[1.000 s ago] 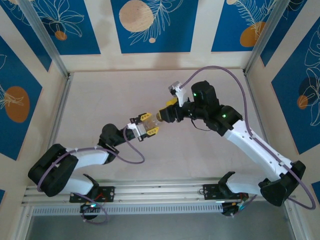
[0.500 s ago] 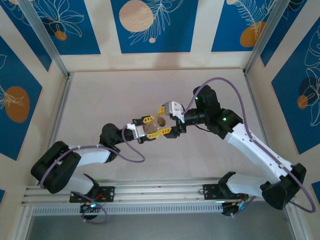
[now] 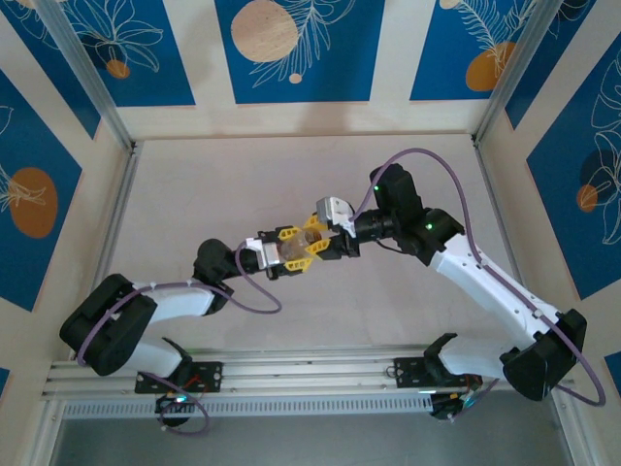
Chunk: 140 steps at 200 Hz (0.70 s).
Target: Sort the pills into containers
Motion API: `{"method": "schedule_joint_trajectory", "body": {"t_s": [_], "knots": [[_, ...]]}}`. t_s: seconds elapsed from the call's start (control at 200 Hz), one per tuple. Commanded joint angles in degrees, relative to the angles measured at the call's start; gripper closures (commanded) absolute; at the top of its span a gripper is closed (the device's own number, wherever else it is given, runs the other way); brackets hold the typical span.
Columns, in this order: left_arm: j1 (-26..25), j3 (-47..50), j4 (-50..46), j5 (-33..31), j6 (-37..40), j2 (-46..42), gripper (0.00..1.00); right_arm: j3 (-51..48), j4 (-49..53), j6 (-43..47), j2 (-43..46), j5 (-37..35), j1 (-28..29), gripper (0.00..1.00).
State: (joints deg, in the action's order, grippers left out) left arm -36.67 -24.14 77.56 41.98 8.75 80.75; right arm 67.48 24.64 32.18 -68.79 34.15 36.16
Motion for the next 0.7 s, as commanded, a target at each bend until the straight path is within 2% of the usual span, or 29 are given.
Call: {"method": "schedule_joint_trajectory", "body": {"t_s": [0.0, 0.19, 0.285, 0.51, 0.605, 0.625, 0.695], "knots": [[-0.35, -1.36, 2.95, -0.52, 1.09, -0.35, 1.00, 0.09, 0.75, -7.66, 1.12, -3.23, 0.39, 0.83], [-0.36, -0.74, -1.69, -6.62, 6.03, -3.12, 1.00, -0.20, 2.43, -19.69, 1.03, -14.65, 2.60, 1.00], [-0.35, -1.28, -6.12, -8.29, 8.78, -4.56, 1.00, -1.35, 1.89, -28.37, 1.03, -19.99, 3.24, 1.00], [-0.83, -1.43, -8.28, -13.02, 12.05, -5.34, 1.00, -2.96, -0.77, -43.60, 1.03, -30.85, 5.74, 1.00], [-0.95, -1.19, -8.20, -13.91, 12.35, -4.92, 1.00, -2.41, -2.88, -47.45, 0.54, -31.76, 6.38, 1.00], [-1.02, -1.00, -7.96, -13.97, 12.30, -4.72, 1.00, -2.12, -3.21, -47.90, 0.44, -31.41, 6.38, 0.96], [-1.11, -0.56, -6.79, -14.44, 11.98, -4.14, 1.00, -0.52, -3.02, -48.69, 0.17, -30.44, 6.40, 0.66]]}}
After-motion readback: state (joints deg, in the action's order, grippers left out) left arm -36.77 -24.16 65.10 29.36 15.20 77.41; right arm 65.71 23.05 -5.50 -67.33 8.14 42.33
